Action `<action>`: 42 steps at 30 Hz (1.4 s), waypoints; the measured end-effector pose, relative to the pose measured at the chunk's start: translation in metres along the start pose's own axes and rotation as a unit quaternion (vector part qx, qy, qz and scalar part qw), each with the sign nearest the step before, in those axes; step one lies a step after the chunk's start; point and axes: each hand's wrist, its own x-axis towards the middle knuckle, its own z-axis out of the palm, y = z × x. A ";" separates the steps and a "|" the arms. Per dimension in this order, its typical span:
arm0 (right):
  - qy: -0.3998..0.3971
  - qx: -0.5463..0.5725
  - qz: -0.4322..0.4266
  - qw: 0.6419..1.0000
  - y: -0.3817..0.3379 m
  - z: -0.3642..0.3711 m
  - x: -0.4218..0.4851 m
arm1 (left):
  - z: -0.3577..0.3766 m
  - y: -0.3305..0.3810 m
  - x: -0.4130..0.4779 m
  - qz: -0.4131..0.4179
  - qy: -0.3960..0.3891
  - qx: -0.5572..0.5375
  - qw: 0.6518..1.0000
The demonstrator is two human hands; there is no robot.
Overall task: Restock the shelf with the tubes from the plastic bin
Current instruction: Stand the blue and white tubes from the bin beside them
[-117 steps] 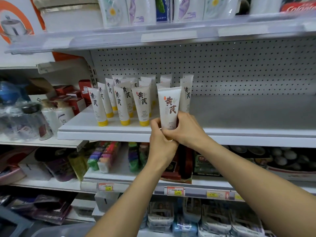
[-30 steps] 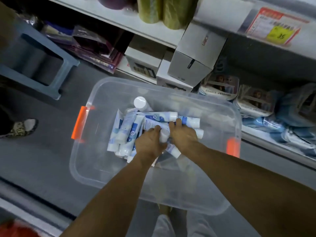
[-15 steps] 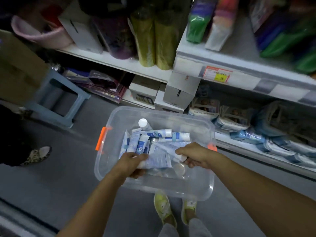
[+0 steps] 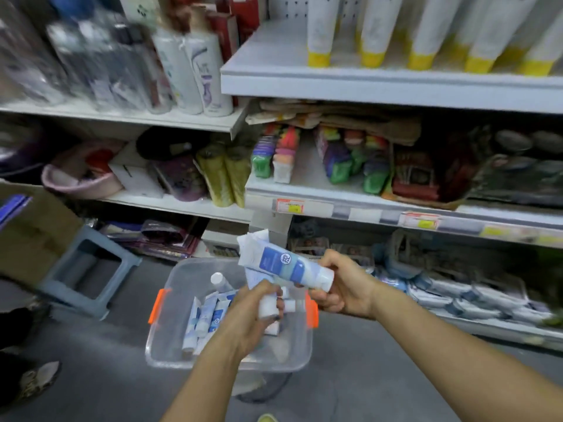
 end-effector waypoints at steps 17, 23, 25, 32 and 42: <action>0.165 -0.187 -0.291 0.924 0.008 -0.131 -0.303 | 0.321 -0.064 -0.111 0.243 -0.055 -0.034 0.968; 0.300 -0.351 -0.367 0.807 -0.016 -0.167 -0.377 | 0.407 -0.052 -0.131 0.284 -0.138 0.033 0.948; 0.313 -0.344 -0.383 0.798 -0.027 -0.178 -0.391 | 0.428 -0.044 -0.130 0.278 -0.136 0.063 0.949; 0.355 -0.221 -0.441 0.794 -0.090 -0.223 -0.403 | 0.479 -0.002 -0.104 0.153 -0.191 0.061 0.968; 0.429 -0.186 -0.446 0.763 -0.201 -0.280 -0.384 | 0.549 0.064 -0.028 0.232 -0.221 0.110 0.941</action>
